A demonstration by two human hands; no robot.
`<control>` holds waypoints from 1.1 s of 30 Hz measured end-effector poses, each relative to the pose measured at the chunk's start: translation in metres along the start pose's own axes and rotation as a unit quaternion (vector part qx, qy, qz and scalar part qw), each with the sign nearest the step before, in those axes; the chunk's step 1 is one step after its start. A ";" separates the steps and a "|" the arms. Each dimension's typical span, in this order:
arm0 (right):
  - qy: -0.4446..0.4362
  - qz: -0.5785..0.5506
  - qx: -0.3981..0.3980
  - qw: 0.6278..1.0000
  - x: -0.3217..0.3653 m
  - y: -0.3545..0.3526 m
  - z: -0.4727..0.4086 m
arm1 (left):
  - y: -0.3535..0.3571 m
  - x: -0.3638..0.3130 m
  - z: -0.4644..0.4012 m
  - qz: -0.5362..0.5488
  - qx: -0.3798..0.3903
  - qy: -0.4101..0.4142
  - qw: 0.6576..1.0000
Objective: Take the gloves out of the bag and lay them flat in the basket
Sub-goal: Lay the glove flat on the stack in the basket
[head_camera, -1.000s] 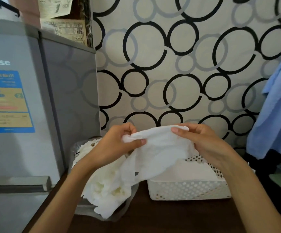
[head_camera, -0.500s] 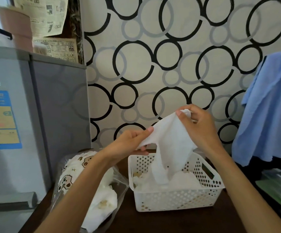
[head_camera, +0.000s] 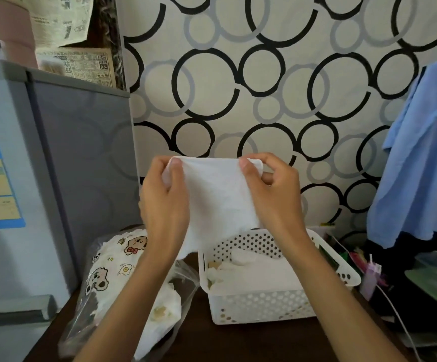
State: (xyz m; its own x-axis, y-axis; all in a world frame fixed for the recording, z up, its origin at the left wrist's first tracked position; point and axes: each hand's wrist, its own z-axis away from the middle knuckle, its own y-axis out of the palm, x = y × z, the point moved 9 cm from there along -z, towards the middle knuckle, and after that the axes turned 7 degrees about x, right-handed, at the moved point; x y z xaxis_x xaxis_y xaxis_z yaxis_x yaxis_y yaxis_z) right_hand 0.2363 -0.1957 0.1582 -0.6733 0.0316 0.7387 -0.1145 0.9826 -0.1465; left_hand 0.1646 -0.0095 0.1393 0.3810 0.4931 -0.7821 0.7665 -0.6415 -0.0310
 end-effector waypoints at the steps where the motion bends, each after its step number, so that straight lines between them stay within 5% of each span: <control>1: 0.029 -0.019 -0.005 0.999 -0.011 -0.002 0.000 | 0.007 0.004 -0.003 -0.036 0.015 -0.002 0.999; 4: 0.145 -0.028 -0.002 0.989 -0.068 -0.017 0.007 | 0.054 0.046 -0.011 -0.192 0.158 -0.010 0.968; 7: 0.256 0.071 0.040 0.963 -0.129 -0.035 0.018 | 0.103 0.086 -0.006 -0.346 0.280 -0.011 0.895; 11: 0.397 0.159 0.145 0.892 -0.195 -0.052 0.036 | 0.161 0.115 0.014 -0.405 0.413 -0.017 0.816; 16: 0.486 0.127 0.265 0.823 -0.218 -0.055 0.052 | 0.195 0.137 0.025 -0.438 0.462 -0.013 0.771; 20: 0.448 0.266 0.341 0.783 -0.226 -0.066 0.048 | 0.208 0.131 0.028 -0.435 0.450 0.036 0.779; 29: 0.295 0.533 0.305 0.732 -0.215 -0.065 0.034 | 0.189 0.073 0.027 -0.364 0.345 0.190 0.844; 31: 0.258 0.568 0.290 0.726 -0.208 -0.061 0.032 | 0.188 0.082 0.031 -0.358 0.422 0.157 0.818; 33: 0.202 0.588 0.255 0.741 -0.197 -0.057 0.026 | 0.193 0.100 0.054 -0.322 0.577 0.101 0.744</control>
State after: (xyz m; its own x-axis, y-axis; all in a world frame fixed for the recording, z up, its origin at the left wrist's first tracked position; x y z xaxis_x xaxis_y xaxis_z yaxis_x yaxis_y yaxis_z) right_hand 0.3566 -0.2632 0.0038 -0.2656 0.9638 0.0250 0.0465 0.0388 -0.9982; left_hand 0.3229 -0.1160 0.0217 0.2858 0.9199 -0.2685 -0.0863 -0.2543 -0.9633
